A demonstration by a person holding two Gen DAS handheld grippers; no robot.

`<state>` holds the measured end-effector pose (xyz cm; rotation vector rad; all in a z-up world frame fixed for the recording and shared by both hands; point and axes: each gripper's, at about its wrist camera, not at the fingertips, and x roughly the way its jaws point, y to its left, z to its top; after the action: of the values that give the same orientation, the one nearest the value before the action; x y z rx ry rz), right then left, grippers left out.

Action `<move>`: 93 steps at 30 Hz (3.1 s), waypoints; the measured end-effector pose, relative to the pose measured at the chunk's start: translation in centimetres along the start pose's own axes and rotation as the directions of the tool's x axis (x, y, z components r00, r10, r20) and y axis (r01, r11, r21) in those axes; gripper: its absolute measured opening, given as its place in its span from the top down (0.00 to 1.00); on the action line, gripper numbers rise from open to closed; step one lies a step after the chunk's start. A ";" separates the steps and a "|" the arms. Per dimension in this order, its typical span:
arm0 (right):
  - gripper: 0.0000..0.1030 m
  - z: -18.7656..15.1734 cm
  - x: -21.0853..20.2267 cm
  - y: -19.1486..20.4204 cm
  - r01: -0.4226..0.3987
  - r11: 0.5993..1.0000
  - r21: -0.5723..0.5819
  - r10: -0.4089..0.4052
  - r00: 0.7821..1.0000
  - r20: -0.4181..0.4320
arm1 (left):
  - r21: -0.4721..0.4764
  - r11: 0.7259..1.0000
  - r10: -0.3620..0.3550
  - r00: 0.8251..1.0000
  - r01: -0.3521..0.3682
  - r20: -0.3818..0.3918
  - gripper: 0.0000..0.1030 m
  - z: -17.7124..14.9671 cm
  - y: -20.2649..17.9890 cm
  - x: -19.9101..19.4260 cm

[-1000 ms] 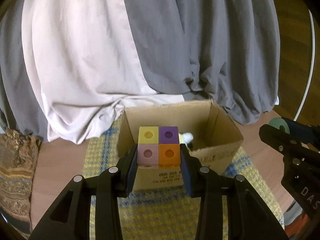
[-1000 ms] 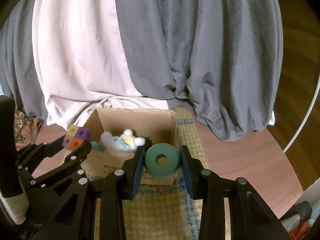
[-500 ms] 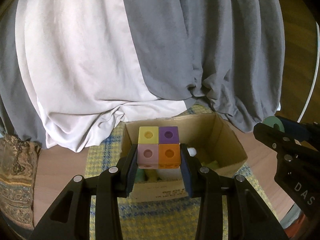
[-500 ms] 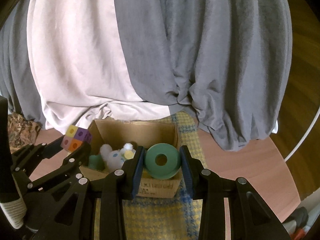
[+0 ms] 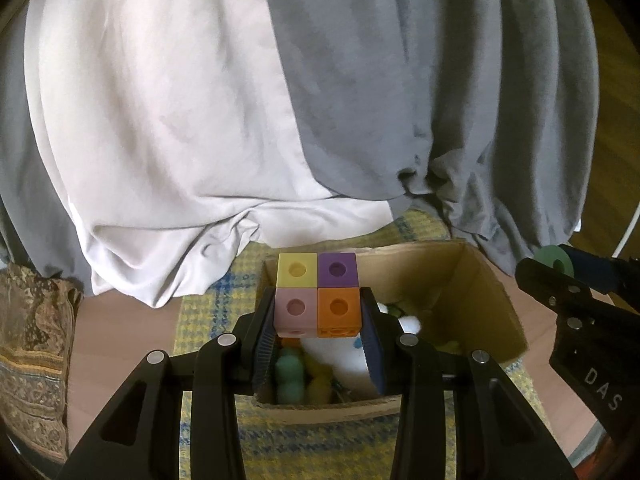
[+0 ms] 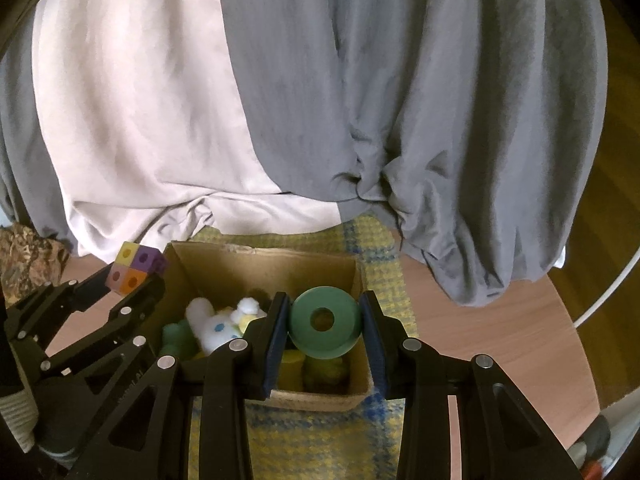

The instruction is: Organize objects

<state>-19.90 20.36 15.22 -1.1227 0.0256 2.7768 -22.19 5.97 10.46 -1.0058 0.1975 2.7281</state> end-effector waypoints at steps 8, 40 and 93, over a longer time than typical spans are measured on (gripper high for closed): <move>0.65 0.1 2.5 0.0 -0.051 0.998 0.030 0.053 0.997 -0.062 | -0.009 1.000 -0.011 0.999 0.010 -0.039 0.62 0.0 0.7 1.6; 0.02 -1.2 -1.2 -1.9 0.015 0.997 0.077 -0.016 1.000 0.011 | -0.026 0.999 0.044 0.999 -0.044 0.002 0.01 -1.8 0.3 -1.4; 0.01 -17.3 -7.5 -2.5 0.036 0.987 0.156 -0.042 0.998 0.037 | -0.094 0.984 0.150 0.988 -0.154 -0.044 0.01 -17.5 0.7 -7.5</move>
<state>-2.31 20.68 8.07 -1.0189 0.2095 2.7081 -5.93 0.49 2.11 -1.1102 0.1541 2.8832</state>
